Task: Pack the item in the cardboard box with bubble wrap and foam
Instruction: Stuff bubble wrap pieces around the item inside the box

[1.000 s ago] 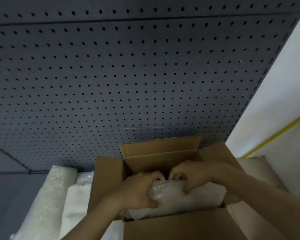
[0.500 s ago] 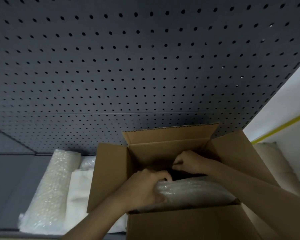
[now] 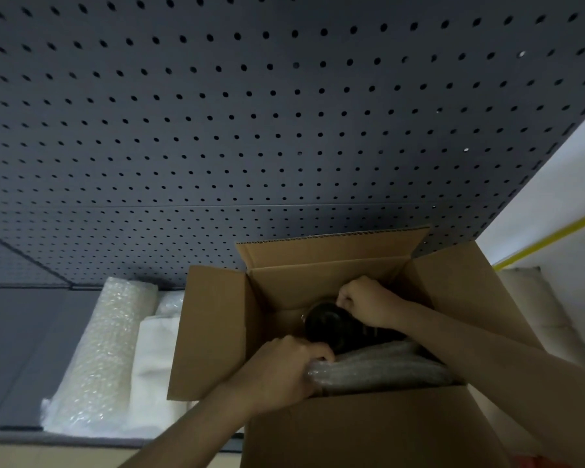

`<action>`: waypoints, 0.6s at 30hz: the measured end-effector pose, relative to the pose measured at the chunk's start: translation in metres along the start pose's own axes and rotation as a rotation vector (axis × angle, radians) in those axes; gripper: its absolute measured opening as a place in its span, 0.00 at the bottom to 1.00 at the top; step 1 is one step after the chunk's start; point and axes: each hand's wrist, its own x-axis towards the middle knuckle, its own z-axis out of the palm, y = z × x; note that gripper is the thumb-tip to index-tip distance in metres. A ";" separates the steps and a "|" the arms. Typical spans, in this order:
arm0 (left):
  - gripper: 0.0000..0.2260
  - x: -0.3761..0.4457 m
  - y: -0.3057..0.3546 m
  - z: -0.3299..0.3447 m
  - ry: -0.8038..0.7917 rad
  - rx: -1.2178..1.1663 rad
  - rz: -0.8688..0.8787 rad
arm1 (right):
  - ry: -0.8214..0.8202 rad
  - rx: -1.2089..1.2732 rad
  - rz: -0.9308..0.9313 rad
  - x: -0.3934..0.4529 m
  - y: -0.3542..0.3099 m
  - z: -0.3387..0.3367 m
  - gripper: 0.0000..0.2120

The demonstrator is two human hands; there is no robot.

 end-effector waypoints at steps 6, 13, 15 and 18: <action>0.15 0.005 -0.005 -0.005 -0.084 -0.002 -0.062 | 0.009 -0.058 0.006 -0.015 -0.005 -0.018 0.14; 0.17 -0.001 -0.011 -0.025 -0.021 0.044 -0.070 | -0.158 -0.180 -0.245 -0.074 -0.006 -0.034 0.15; 0.14 -0.001 -0.013 -0.027 0.005 0.101 -0.056 | -0.251 -0.222 -0.264 -0.077 0.004 -0.024 0.16; 0.12 0.001 -0.011 -0.023 -0.005 0.158 -0.037 | -0.266 -0.216 -0.271 -0.074 0.011 -0.014 0.15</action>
